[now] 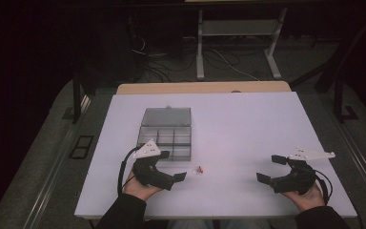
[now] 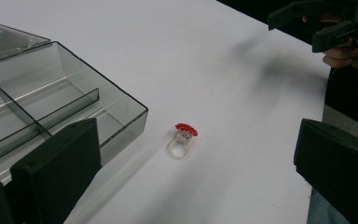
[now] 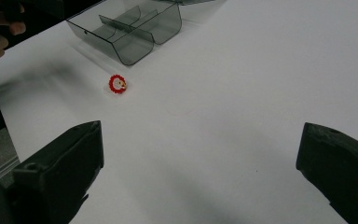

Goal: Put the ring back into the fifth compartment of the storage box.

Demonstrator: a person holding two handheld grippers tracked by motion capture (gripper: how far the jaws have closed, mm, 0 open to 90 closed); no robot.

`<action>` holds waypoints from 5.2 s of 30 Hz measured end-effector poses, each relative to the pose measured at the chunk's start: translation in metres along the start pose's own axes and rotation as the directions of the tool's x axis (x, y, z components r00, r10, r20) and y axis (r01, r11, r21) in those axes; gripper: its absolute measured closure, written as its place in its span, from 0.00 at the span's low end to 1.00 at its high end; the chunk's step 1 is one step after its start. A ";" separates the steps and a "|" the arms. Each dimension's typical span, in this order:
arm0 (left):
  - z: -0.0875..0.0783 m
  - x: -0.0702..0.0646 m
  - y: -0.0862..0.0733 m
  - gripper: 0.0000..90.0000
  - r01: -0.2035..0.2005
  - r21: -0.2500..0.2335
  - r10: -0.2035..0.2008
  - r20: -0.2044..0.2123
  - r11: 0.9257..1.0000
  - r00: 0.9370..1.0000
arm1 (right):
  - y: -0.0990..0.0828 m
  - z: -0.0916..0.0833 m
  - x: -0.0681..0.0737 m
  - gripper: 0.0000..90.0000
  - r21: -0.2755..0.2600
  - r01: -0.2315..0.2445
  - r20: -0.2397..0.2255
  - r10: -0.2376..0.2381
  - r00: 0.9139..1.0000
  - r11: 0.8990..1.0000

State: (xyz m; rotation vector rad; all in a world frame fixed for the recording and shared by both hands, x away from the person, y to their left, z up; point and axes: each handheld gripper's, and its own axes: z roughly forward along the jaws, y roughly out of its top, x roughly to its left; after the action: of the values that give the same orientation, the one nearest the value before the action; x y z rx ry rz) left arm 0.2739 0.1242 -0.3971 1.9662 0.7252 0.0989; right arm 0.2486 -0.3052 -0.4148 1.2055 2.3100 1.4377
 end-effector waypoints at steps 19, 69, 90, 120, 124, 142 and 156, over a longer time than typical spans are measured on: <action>0.026 -0.008 0.009 0.00 -0.060 0.105 0.056 0.042 0.993 0.998 | 0.000 0.000 0.000 0.00 0.000 0.004 -0.001 -0.004 1.000 1.000; 0.085 -0.009 0.007 0.17 -0.156 0.333 0.136 0.082 0.930 0.987 | 0.000 0.005 0.000 0.00 0.026 0.015 -0.021 -0.014 1.000 1.000; 0.095 0.000 0.006 0.48 -0.189 0.352 0.172 0.080 0.917 0.982 | -0.001 0.007 0.000 0.00 0.041 0.022 -0.028 -0.020 0.999 0.999; 0.096 0.002 0.016 0.77 -0.203 0.357 0.187 0.079 0.912 0.979 | -0.002 0.008 -0.001 0.00 0.047 0.024 -0.017 -0.023 1.000 0.999; 0.094 0.000 0.020 0.77 -0.214 0.351 0.193 0.095 0.911 0.977 | -0.002 0.008 -0.001 0.00 0.047 0.024 -0.018 -0.024 1.000 0.999; 0.079 -0.005 0.044 0.77 -0.233 0.327 0.199 0.132 0.916 0.971 | -0.002 0.008 -0.001 0.00 0.045 0.024 -0.014 -0.023 1.000 0.999; 0.061 0.004 0.059 0.77 -0.210 0.277 0.186 0.111 0.938 0.976 | -0.001 0.008 -0.001 0.00 0.043 0.021 -0.017 -0.020 1.000 0.999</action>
State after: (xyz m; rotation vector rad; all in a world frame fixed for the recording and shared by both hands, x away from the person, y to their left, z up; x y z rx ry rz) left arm 0.3256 0.0591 -0.3789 2.3055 0.5058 0.0331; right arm 0.2525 -0.3009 -0.4203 1.1820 2.3696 1.4034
